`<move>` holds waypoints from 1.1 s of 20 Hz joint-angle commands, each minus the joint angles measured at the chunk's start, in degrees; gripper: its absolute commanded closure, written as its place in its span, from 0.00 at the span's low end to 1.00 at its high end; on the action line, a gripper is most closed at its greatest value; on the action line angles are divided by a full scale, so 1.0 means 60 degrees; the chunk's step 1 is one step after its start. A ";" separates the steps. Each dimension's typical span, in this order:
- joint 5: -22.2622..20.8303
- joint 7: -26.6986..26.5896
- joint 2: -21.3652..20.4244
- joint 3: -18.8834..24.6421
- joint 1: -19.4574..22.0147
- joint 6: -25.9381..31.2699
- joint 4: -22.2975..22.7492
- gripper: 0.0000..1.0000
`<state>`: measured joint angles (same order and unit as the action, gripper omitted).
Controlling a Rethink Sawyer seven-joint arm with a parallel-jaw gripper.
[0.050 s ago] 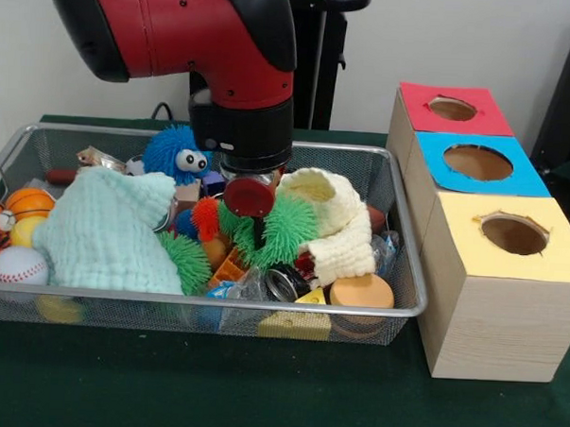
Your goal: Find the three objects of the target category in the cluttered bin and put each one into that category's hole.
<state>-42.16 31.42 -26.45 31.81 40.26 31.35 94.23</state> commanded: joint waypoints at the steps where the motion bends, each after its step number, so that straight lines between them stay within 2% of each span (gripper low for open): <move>1: -0.0067 0.2751 0.1155 -0.2020 -0.0411 0.0737 -0.0045 1.00; 7: 0.0858 0.2126 0.1144 -0.2020 -0.0268 0.1169 0.0404 1.00; 10: 0.1597 0.1415 0.1149 -0.1447 0.0365 0.1416 0.1157 1.00; 14: 0.2243 0.0738 0.1074 -0.1094 0.0754 0.2085 0.1845 1.00; 18: 0.2608 0.0145 0.1113 -0.0688 0.1169 0.2173 0.2302 1.00; 22: 0.2555 -0.0248 0.1302 -0.0401 0.1569 0.1735 0.2530 1.00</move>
<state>-25.22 31.42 -26.11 29.17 47.27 31.41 99.04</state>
